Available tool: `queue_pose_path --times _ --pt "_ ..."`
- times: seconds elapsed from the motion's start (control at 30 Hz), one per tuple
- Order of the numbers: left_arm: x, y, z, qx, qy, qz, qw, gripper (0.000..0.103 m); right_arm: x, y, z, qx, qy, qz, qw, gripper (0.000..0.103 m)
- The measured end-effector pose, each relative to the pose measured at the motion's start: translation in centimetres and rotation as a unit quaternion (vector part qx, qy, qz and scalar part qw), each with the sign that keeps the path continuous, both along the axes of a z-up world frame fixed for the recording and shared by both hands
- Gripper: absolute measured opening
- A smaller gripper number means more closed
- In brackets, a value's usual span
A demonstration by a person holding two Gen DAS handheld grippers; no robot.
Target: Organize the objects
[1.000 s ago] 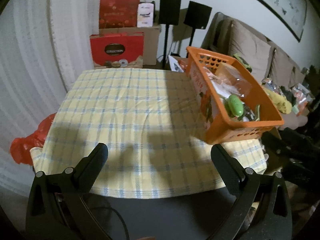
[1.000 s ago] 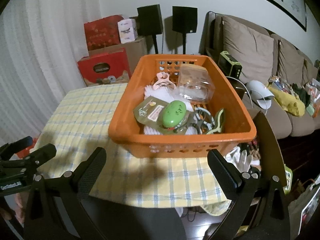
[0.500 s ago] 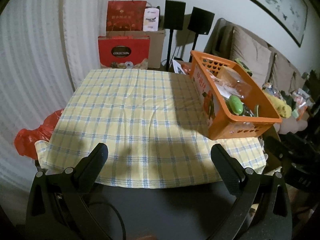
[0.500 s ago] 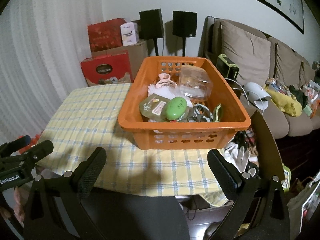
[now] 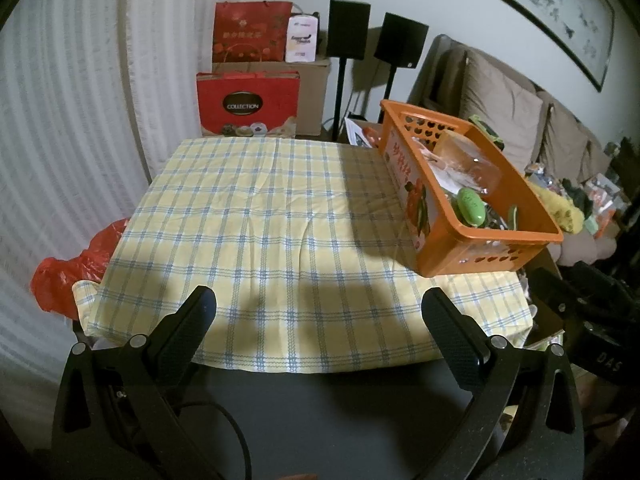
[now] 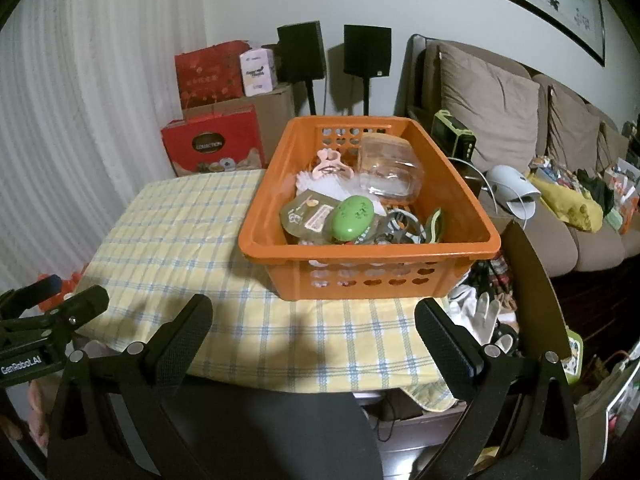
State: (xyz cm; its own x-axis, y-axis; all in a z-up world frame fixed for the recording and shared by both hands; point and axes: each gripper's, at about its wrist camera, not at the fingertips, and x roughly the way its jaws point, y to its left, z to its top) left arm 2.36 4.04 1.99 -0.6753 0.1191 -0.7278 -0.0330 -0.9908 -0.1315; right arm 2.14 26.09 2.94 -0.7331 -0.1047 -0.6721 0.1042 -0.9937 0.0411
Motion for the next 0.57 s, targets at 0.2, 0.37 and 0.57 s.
queue_pose_path --times 0.2,0.37,0.57 --pt "0.04 0.01 0.05 -0.001 0.0 0.0 1.0 0.103 0.0 -0.03 -0.02 -0.001 0.0 0.0 1.0 0.102" --pt "0.05 0.03 0.03 -0.001 0.001 0.0 1.0 0.103 0.0 0.01 -0.03 0.0 0.0 0.0 1.0 0.102" --pt "0.08 -0.22 0.32 -0.005 0.004 -0.001 1.0 0.103 0.01 0.02 -0.02 -0.001 0.0 0.0 1.0 0.102"
